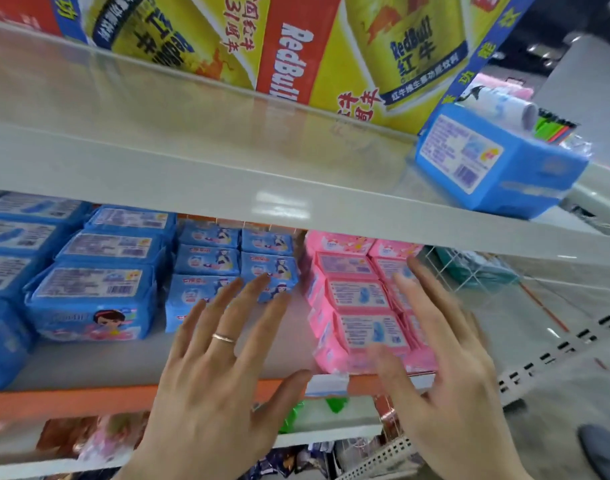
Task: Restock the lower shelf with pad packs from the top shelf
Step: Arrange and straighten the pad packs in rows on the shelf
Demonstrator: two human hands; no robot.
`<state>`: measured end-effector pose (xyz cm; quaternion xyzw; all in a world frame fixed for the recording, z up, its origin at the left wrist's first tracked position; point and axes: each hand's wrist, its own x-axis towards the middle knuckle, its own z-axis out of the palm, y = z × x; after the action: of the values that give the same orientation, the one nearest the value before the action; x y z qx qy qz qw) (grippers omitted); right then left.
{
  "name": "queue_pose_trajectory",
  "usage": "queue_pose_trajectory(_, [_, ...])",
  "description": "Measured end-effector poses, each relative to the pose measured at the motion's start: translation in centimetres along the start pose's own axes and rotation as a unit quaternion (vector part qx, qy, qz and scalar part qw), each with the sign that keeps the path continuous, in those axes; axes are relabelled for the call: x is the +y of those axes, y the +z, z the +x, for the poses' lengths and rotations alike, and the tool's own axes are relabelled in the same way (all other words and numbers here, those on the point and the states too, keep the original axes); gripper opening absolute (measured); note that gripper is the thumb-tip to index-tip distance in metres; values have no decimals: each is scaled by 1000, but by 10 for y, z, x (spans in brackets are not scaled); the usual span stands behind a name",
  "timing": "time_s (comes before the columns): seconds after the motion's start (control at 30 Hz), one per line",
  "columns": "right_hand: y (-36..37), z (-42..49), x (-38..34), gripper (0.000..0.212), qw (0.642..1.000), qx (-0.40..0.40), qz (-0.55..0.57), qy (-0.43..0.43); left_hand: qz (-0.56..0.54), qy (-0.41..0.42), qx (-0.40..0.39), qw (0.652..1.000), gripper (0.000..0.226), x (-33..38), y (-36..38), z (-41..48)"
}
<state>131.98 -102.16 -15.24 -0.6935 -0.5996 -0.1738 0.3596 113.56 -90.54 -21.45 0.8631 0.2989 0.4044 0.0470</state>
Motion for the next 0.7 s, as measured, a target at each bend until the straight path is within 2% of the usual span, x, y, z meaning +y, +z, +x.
queue_pose_trajectory(0.23, [-38,17,-4,56,997,65,23,-44,-10,44,86,995,54,41,-36,24])
queue_pose_trajectory(0.7, [-76,45,24,58,993,100,60,-6,41,73,112,990,52,76,-66,68])
